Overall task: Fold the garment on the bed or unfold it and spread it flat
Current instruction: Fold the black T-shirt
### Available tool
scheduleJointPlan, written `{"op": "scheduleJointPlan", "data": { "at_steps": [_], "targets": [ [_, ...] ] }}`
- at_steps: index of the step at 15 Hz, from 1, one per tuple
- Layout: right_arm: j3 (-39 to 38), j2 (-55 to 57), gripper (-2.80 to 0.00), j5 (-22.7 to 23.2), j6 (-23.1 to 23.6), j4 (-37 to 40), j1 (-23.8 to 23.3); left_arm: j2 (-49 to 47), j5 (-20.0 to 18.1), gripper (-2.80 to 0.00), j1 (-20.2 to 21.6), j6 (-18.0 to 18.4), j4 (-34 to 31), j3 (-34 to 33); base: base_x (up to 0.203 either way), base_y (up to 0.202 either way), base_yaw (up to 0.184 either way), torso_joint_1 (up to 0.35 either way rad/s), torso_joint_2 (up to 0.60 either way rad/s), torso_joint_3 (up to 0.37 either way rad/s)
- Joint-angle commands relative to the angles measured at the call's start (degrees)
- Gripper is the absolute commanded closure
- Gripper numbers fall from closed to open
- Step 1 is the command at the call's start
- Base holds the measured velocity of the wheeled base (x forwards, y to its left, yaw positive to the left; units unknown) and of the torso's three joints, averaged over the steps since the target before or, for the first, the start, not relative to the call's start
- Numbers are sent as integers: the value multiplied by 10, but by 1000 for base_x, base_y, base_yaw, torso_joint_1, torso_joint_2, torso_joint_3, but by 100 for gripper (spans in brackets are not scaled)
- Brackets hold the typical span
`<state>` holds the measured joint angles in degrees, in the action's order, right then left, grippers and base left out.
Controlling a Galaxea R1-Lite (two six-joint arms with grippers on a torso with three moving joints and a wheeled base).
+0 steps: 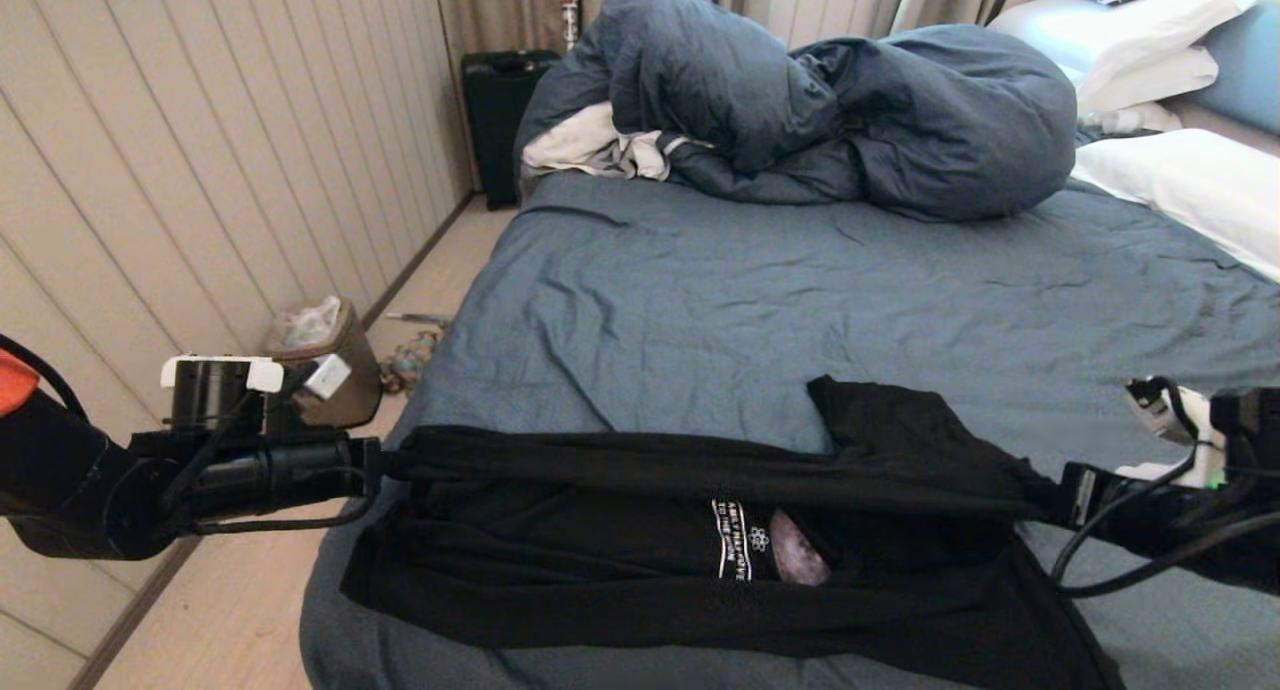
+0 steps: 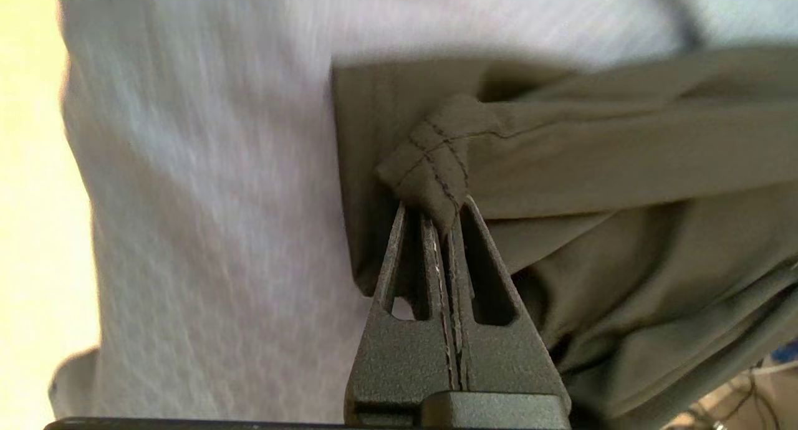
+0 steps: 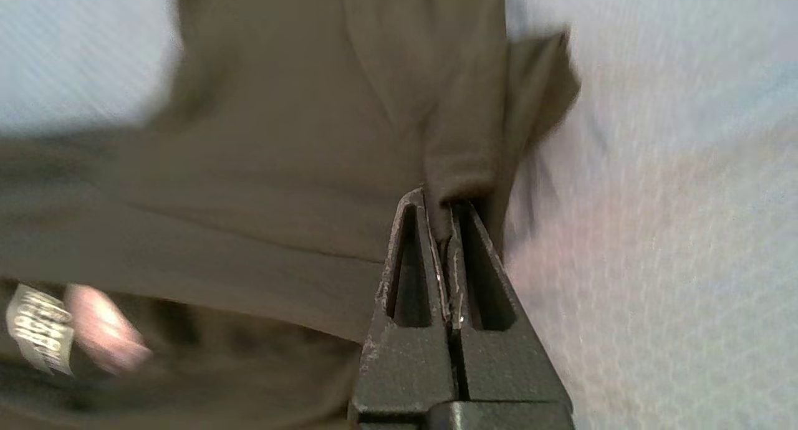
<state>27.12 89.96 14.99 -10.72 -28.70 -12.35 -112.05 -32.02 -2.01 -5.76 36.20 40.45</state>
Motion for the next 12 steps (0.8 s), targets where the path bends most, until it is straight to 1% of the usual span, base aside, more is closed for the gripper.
{"op": "scheduleJointPlan", "data": {
  "at_steps": [1,3,6,7,8,10,12],
  "targets": [
    [-23,35,0,1,7,-10,-1,-29,-2,0,0,6,16,-16,0,0,0,0,0,0],
    [-30,64,0,0,12,-23,-1,-45,-2,0,0,14,31,-21,0,0,0,0,0,0],
    [-45,85,0,-1,13,-54,0,-47,-2,0,0,15,31,-28,0,0,0,0,0,0],
    [-51,93,-280,-2,13,-76,0,-48,-1,0,0,19,32,-34,0,0,0,0,0,0],
    [-55,103,-280,-1,12,-93,1,-48,0,-280,0,25,32,-38,0,0,0,0,0,0],
    [-55,106,-280,0,12,-96,2,-41,1,-280,-1,28,32,-47,0,0,0,0,0,0],
    [-52,98,-280,1,12,-97,-1,-25,-3,-280,0,44,43,-58,0,0,0,0,0,0]
  ]
}}
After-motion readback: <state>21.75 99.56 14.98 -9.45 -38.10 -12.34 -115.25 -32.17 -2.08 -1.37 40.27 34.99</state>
